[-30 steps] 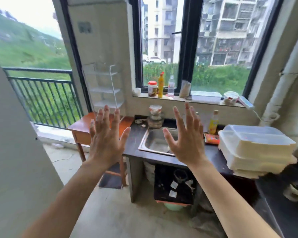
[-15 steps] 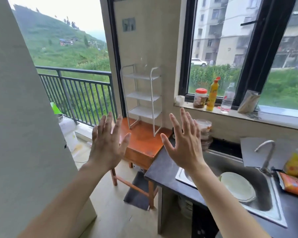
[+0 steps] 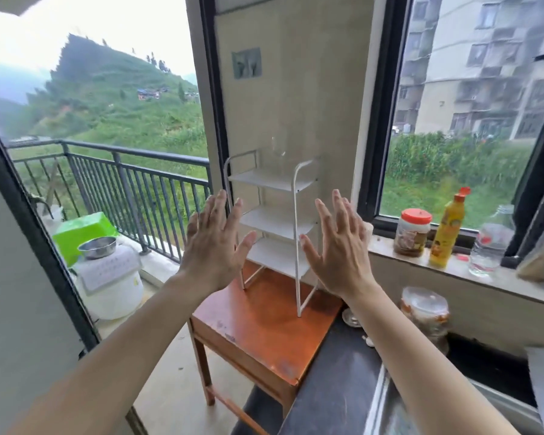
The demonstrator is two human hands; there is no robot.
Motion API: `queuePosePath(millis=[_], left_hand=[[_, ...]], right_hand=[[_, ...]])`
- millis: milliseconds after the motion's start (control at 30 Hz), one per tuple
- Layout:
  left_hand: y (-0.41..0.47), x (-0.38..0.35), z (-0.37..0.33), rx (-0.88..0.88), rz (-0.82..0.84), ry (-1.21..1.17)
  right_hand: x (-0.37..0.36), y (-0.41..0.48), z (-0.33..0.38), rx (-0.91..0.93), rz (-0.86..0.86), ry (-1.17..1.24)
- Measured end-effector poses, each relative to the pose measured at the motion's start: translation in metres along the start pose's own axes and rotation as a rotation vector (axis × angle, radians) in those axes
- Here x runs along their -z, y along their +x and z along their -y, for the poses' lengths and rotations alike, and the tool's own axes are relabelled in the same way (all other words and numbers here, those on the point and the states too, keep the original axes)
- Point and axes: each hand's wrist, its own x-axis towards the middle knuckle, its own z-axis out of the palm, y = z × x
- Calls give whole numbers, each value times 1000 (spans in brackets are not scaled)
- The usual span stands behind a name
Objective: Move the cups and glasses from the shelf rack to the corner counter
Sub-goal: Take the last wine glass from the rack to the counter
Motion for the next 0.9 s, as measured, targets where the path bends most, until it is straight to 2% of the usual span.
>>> queuePosePath(millis=[133,367,600,900], left_hand=[[56,-45,29,-10,7,-41],[189,-145,95,-71,32,-139],[305,-225,146,-180,156,-179],[336,-279,161,-255,139,-281]], right_hand=[[-42,50,-8,5,1,-20],[-121,173,-21,-88,-40,-97],[-187,289,-13,-262,-29,-49],[-262,386,-23,-389,9,22]])
